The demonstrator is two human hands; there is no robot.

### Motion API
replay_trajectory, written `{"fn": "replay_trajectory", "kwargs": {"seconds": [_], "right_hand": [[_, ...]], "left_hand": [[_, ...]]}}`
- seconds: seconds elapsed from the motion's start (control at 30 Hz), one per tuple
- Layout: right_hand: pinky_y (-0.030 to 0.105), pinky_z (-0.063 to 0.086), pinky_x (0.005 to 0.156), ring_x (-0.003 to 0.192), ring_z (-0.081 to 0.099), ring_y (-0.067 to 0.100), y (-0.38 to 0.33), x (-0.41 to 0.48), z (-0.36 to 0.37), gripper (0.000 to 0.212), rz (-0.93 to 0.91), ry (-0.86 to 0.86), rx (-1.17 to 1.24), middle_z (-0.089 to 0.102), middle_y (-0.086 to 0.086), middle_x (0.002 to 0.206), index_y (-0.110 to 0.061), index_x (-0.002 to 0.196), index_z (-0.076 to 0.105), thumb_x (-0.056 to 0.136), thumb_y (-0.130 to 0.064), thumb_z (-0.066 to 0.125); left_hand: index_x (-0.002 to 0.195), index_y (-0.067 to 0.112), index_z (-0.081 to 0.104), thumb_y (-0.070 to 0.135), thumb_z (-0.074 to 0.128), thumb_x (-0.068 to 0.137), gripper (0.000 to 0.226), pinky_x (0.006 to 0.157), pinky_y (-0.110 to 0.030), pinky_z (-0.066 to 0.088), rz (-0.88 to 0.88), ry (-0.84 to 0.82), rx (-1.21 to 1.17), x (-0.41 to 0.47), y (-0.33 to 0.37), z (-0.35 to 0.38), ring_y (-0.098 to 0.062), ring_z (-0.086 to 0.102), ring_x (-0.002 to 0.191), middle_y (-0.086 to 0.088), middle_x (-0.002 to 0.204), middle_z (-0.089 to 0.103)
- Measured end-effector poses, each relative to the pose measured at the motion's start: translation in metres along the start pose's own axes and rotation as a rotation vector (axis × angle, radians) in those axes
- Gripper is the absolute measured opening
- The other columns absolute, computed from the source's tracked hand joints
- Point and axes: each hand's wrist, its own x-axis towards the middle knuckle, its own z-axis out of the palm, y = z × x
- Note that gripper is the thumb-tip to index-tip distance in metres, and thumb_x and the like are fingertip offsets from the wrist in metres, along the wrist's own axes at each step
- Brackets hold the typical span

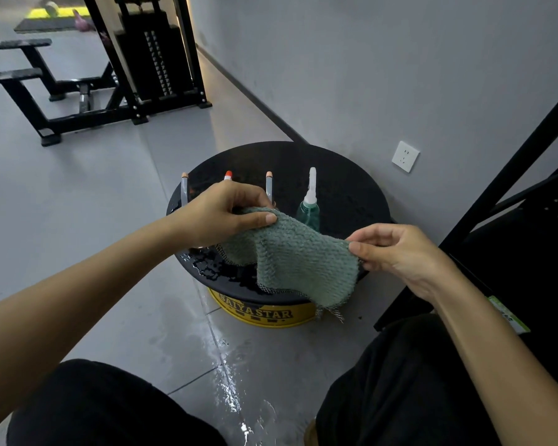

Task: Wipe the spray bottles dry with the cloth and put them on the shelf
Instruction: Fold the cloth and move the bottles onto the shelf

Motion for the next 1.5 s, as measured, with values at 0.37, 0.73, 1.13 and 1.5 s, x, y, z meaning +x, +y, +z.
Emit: {"fn": "replay_trajectory", "kwargs": {"seconds": [0.37,0.73,1.13,1.5], "right_hand": [[0.03,0.054,0.072,0.057,0.067,0.004,-0.022,-0.007,-0.012,0.011,-0.296,0.315,-0.737,0.068,-0.011,0.054,-0.032,0.066,0.073,0.069,-0.035,0.084],[0.017,0.055,0.055,0.056,0.067,0.009,-0.023,-0.004,-0.026,0.016,-0.231,-0.085,-0.291,0.072,0.0,0.067,-0.008,0.082,0.069,0.088,0.004,0.061],[0.027,0.041,0.068,0.071,0.053,0.008,-0.009,0.003,-0.006,0.039,-0.234,-0.141,-0.221,0.056,-0.007,0.073,-0.026,0.075,0.056,0.069,-0.059,0.074],[0.008,0.045,0.065,0.064,0.061,0.0,-0.017,0.005,-0.02,0.011,-0.363,-0.035,-0.304,0.072,-0.009,0.067,-0.018,0.072,0.073,0.066,-0.028,0.075]], "left_hand": [[0.085,0.029,0.065,0.039,0.058,0.084,0.012,0.07,-0.014,0.048,0.021,0.003,-0.014,0.001,0.001,0.003,0.0,0.065,0.079,0.017,0.08,0.069],[0.085,0.015,0.066,0.024,0.059,0.093,0.014,0.072,-0.023,0.048,-0.035,0.058,0.036,-0.003,-0.005,-0.005,-0.005,0.062,0.076,0.004,0.082,0.068],[0.078,0.027,0.065,0.039,0.057,0.085,0.016,0.066,-0.013,0.046,-0.015,0.132,-0.071,-0.001,0.006,0.001,0.003,0.06,0.07,0.022,0.071,0.066],[0.084,0.025,0.071,0.041,0.067,0.075,0.019,0.068,-0.015,0.053,-0.096,0.05,-0.021,-0.007,0.002,0.001,0.0,0.067,0.074,0.017,0.077,0.072]]}}
